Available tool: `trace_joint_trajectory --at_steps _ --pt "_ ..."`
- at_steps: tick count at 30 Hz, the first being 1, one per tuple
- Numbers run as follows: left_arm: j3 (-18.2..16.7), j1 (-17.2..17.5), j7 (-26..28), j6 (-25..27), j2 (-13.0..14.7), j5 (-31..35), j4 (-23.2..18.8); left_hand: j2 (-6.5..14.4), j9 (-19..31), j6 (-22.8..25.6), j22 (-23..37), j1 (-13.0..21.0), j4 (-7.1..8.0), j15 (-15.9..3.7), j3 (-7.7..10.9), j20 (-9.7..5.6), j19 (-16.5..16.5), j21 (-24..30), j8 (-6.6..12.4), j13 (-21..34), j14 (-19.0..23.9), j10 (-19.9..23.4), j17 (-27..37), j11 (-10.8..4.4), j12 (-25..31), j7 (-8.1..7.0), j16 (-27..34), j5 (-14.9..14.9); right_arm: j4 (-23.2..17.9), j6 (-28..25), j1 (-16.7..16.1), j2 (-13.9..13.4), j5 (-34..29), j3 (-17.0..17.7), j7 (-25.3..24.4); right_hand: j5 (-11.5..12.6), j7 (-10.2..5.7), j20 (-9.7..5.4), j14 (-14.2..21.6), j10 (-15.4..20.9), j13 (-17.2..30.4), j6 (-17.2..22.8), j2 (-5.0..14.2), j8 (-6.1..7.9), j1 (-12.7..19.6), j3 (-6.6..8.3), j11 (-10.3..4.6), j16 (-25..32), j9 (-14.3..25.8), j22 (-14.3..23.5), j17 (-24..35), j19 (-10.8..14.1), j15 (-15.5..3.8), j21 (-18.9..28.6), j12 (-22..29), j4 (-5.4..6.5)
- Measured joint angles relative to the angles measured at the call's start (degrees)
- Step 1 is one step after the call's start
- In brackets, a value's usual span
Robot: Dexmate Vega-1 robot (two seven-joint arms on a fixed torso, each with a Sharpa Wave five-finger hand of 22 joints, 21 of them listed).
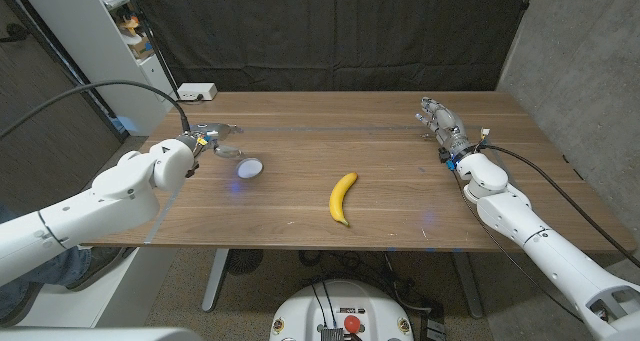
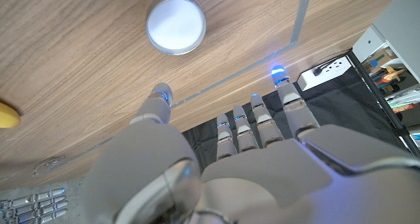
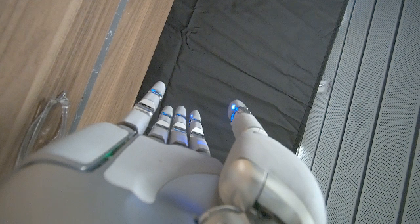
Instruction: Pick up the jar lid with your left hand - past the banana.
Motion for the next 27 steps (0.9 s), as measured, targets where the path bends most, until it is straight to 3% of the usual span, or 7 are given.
trace_joint_trajectory --at_steps 10,27 --pt "4.0 -3.7 -2.6 0.6 -0.5 0.1 0.6 0.0 0.0 0.3 0.0 0.0 -0.11 0.0 -0.1 0.06 0.0 0.0 0.0 0.3 0.0 0.0 0.1 0.0 0.0 0.3 0.0 -0.4 -0.5 0.2 -0.7 -0.4 0.4 0.5 -0.1 0.0 0.0 0.0 0.6 0.0 0.0 0.0 0.0 0.0 0.0 0.0 0.0 0.4 0.0 0.0 0.0 0.0 0.0 0.0 0.0 0.0" --pt "7.3 -7.2 -4.4 0.0 -1.5 0.4 2.5 0.1 0.0 0.6 -0.3 0.1 -0.01 0.0 -0.47 -0.14 0.2 0.0 0.0 0.5 0.0 0.0 0.3 0.0 0.0 0.6 0.0 -0.4 -0.9 0.0 -1.2 -0.7 0.5 0.7 -0.5 0.0 0.01 0.2 0.6 0.0 0.0 0.0 0.0 0.0 0.0 0.0 0.0 0.4 0.0 0.0 0.0 0.2 0.0 0.0 0.0 0.0"
